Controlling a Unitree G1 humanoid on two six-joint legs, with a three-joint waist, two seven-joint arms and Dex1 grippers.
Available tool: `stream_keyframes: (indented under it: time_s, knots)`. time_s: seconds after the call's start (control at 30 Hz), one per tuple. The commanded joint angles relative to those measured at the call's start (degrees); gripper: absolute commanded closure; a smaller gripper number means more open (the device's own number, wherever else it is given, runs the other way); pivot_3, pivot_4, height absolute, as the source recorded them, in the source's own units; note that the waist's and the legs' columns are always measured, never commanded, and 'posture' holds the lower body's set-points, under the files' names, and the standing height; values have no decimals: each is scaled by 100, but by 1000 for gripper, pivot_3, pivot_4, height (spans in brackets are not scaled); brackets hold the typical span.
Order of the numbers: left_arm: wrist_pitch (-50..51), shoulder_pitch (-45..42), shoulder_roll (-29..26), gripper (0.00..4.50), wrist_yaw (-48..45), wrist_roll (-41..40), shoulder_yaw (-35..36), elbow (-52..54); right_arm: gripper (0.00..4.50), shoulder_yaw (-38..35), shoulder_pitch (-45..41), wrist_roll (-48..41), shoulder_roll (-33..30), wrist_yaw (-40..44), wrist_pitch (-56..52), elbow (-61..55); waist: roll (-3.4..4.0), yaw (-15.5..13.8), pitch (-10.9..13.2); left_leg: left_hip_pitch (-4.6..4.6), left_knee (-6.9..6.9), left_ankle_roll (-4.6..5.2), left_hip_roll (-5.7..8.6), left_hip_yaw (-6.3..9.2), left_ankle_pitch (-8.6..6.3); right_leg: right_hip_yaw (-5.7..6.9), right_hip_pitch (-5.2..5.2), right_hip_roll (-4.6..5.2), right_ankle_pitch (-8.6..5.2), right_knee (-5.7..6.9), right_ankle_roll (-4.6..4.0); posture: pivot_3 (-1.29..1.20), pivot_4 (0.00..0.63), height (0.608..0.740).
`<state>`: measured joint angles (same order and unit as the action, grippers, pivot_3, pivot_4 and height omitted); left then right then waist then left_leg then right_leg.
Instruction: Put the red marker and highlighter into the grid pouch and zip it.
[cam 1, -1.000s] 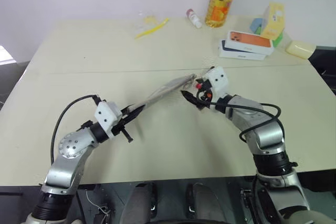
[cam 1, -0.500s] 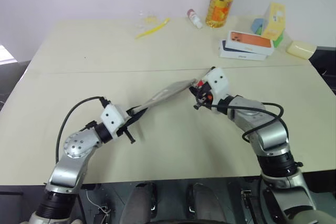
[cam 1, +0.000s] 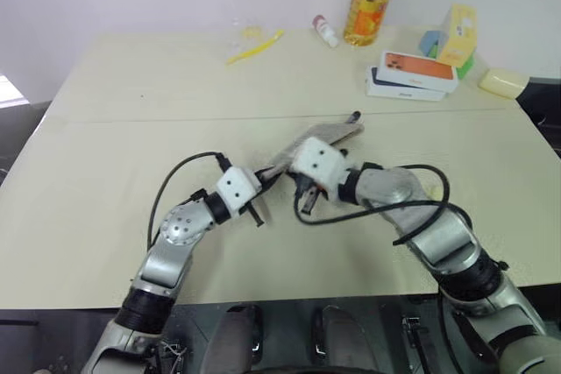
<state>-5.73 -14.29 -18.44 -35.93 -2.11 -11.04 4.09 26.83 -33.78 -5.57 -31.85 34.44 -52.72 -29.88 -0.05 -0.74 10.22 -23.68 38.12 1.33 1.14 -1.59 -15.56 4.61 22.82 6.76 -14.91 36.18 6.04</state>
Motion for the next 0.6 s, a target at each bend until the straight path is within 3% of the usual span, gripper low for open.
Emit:
stream_keyframes:
  time_s: [0.03, 0.23, 0.33, 0.57, 0.6]
  knots:
    - [-155, -148, 161, 4500, 70, 53, -141, 31, 4479, 233, -136, 69, 56, 94, -23, -350, 0, 5, 0, 0, 0, 0, 0, 0, 0, 0, -1, 0, 0, -1, 0, 0, 150, 740]
    - [-172, -158, 271, 4500, 300, 109, -14, 39, 4479, 54, -109, 26, -11, 225, -41, -322, -1, 5, 0, 0, 0, 0, -1, 0, 0, 0, 0, 0, 0, 0, 0, 0, 150, 740]
    - [-232, -187, 269, 4500, 547, 103, 235, 68, 3568, -309, -6, -209, -172, 435, -75, -410, -2, 1, 1, 0, 2, 0, 0, 0, 0, 0, -3, 1, 0, -1, 0, 0, 150, 740]
    - [-421, -174, 64, 4500, 1252, 243, 985, 42, 40, -1561, 408, -405, -292, 104, -311, -94, -3, 1, 1, 0, 2, 0, -1, 2, 0, 1, -3, 2, 0, -2, 0, 0, 150, 740]
    - [-469, -156, 16, 4500, 1348, 329, 1034, -48, 40, -1849, 332, -271, 52, -387, -520, 195, -3, 2, 1, 0, 2, 0, -1, 2, 0, 1, -3, 2, 0, -1, 0, 0, 150, 740]
